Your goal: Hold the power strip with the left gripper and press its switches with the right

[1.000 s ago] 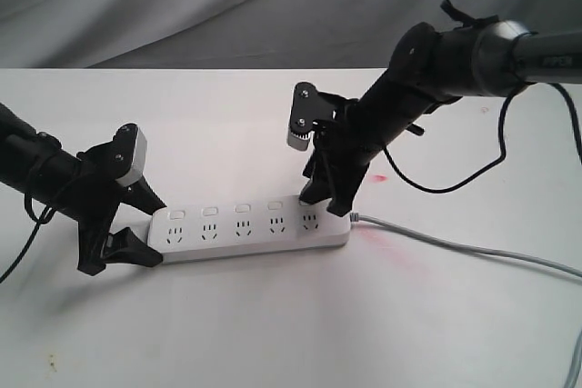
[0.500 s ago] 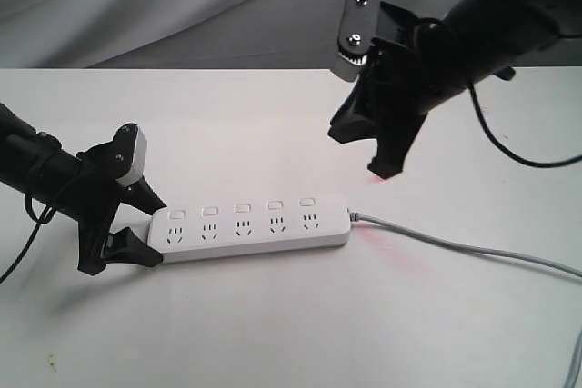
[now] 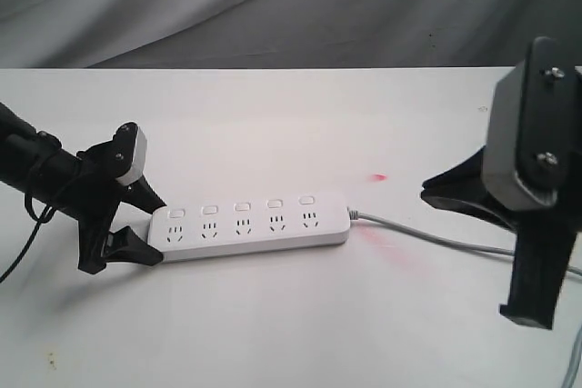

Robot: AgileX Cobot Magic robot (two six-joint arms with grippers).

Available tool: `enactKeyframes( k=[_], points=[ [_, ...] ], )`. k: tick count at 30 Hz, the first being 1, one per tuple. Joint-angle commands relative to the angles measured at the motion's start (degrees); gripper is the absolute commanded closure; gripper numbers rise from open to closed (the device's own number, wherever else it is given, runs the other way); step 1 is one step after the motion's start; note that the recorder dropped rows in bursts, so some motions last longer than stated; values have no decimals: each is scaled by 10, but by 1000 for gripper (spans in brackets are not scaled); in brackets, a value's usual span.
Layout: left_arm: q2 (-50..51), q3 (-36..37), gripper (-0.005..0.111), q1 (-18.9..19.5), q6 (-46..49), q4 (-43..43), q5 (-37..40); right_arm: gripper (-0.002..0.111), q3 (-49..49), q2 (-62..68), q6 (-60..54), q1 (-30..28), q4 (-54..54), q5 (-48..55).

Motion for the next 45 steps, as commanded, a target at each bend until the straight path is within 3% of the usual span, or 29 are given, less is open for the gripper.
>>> enactKeyframes(
  k=[1,7,16,19,22,24,31,33,39,45],
  points=[
    [-1,-3,40,-2,2,-1,-7,108,26,-58,4,-1,-1,-3],
    [-1,-3,40,-2,2,-1,-7,108,31,-70,4,-1,6,-18],
    [-1,-3,40,-2,2,-1,-7,108,145,-229,134,-4,77,-197],
    [-1,-3,40,-2,2,-1,-7,108,177,-294,134,-47,77,-196],
    [-1,-3,40,-2,2,-1,-7,108,215,-395,135,-144,79,-170],
    [-1,-3,40,-2,2,-1,-7,108,237,-452,163,-174,80,-170],
    [-1,-3,40,-2,2,-1,-7,108,275,-480,258,-179,80,-215],
    [-1,-3,40,-2,2,-1,-7,108,294,-480,273,-179,46,-240],
    [-1,-3,40,-2,2,-1,-7,108,380,-480,534,-179,-185,-401],
    [-1,-3,40,-2,2,-1,-7,108,406,-481,680,-179,-282,-424]
  ],
)
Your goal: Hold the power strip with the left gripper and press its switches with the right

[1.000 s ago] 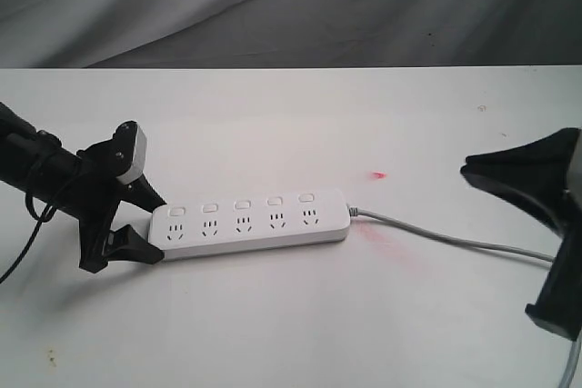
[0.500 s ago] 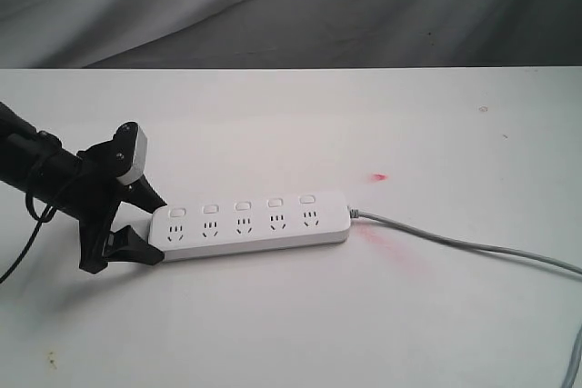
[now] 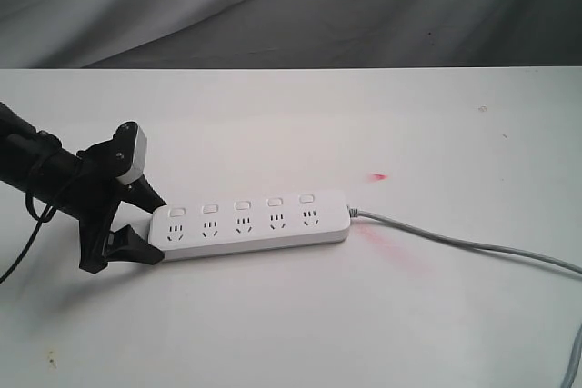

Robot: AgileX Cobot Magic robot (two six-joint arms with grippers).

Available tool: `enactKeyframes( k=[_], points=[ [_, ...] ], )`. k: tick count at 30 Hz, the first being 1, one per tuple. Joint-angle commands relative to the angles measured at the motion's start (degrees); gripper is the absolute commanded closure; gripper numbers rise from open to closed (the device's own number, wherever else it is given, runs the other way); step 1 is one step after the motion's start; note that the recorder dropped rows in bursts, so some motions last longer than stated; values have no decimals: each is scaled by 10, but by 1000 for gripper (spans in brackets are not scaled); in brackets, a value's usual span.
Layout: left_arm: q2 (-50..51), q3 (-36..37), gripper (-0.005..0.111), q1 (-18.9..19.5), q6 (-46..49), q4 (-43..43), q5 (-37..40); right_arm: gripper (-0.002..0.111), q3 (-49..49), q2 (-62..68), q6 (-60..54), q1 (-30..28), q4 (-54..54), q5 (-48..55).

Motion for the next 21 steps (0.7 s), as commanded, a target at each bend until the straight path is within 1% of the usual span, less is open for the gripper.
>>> enactKeyframes(
  k=[1,7,13,21],
  points=[
    [-1,-2,40,-2,3,2,-5,108,9,-3,80,-5,-64,-4],
    [-1,-2,40,-2,3,2,-4,108,9,-16,76,-5,-64,65],
    [-1,-2,40,-2,3,2,-4,108,9,-91,76,-5,-64,170],
    [-1,-2,40,-2,3,2,-4,108,9,-111,76,-5,-64,181]
  ],
)
